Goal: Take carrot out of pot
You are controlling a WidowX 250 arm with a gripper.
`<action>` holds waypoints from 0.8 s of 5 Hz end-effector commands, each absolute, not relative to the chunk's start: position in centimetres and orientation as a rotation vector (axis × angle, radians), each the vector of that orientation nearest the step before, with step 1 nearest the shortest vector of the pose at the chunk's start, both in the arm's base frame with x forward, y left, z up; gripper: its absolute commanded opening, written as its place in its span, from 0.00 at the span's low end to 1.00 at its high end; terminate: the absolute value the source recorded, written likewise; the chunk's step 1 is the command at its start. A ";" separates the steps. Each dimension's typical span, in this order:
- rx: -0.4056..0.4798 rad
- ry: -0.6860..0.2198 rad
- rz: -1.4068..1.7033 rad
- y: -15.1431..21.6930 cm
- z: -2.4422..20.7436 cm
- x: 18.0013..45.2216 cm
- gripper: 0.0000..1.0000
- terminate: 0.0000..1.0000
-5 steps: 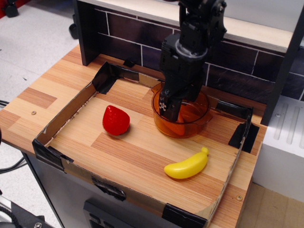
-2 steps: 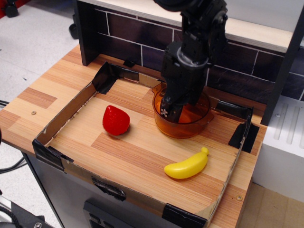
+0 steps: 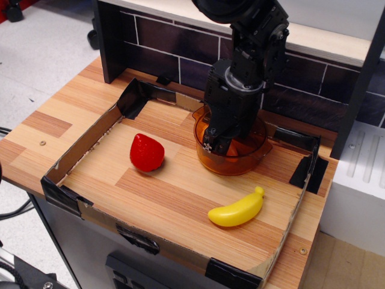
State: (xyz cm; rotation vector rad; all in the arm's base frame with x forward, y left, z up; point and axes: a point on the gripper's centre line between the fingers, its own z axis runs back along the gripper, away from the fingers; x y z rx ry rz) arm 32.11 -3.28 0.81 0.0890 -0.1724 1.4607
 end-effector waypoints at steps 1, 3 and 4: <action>0.026 -0.209 1.472 -2.6 3.2 33.0 0.00 0.00; -0.071 -0.263 1.490 -2.5 8.0 33.1 0.00 0.00; -0.144 -0.289 1.499 -2.6 10.9 32.6 0.00 0.00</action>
